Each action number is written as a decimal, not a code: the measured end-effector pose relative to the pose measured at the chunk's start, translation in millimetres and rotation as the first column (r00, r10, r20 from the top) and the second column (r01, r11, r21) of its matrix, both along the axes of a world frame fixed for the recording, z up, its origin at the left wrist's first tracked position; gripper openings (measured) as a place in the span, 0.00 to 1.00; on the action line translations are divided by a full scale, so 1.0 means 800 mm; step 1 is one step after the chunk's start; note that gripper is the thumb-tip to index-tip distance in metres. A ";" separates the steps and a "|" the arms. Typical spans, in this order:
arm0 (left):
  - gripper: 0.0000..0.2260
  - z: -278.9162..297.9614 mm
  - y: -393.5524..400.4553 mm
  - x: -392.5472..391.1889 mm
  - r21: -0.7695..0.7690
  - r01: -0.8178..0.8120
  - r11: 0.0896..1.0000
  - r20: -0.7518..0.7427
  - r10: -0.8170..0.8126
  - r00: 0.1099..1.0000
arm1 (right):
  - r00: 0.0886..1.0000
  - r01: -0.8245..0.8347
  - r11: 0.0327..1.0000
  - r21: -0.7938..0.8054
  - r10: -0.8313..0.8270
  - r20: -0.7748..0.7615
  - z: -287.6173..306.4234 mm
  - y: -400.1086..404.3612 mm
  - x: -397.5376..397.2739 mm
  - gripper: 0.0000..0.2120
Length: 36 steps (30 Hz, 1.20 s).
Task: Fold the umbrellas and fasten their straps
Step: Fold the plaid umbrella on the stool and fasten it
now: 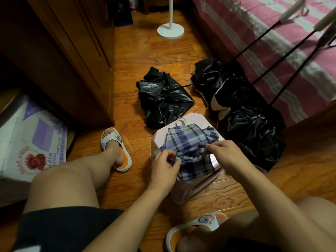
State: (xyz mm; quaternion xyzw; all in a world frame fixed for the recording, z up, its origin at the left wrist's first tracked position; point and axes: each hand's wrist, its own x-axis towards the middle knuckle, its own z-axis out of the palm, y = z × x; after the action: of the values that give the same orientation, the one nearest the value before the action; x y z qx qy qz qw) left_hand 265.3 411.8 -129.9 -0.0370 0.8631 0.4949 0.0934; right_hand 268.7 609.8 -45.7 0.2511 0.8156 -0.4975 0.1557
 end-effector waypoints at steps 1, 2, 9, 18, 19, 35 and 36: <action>0.08 -0.001 0.004 0.001 -0.027 -0.015 1.000 -0.011 0.015 1.000 | 1.000 0.000 1.000 -0.005 0.000 -0.009 0.003 0.000 0.001 0.12; 0.07 0.000 0.008 0.003 -0.024 -0.062 0.998 0.012 0.062 0.998 | 0.999 -0.003 1.000 0.004 0.003 -0.032 0.002 0.000 0.001 0.12; 0.08 0.016 0.036 0.019 0.266 -0.577 0.772 0.498 0.402 0.768 | 0.986 -0.082 0.996 0.035 0.087 -0.143 -0.011 -0.005 0.001 0.14; 0.09 0.026 0.040 0.017 0.291 -0.717 0.633 0.732 0.335 0.593 | 0.944 -0.002 0.988 0.152 0.052 -0.326 -0.023 -0.004 -0.004 0.16; 0.10 0.028 0.040 0.016 0.307 -0.740 0.599 0.786 0.279 0.552 | 0.944 0.007 0.989 0.150 0.043 -0.326 -0.024 -0.003 -0.005 0.14; 0.08 0.054 0.044 0.030 0.536 -0.588 0.606 0.567 0.258 0.782 | 0.939 0.069 0.997 0.032 -0.054 -0.340 -0.018 0.005 -0.008 0.06; 0.08 0.056 0.045 0.033 0.564 -0.532 0.632 0.525 0.222 0.821 | 0.943 0.047 0.999 0.014 -0.040 -0.330 -0.016 0.006 -0.008 0.06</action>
State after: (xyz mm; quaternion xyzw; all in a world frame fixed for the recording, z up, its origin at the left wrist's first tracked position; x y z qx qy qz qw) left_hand 291.7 447.5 -85.2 -0.2859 0.5475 0.7680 0.1696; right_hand 262.4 614.6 -58.7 0.1839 0.8297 -0.5270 0.0035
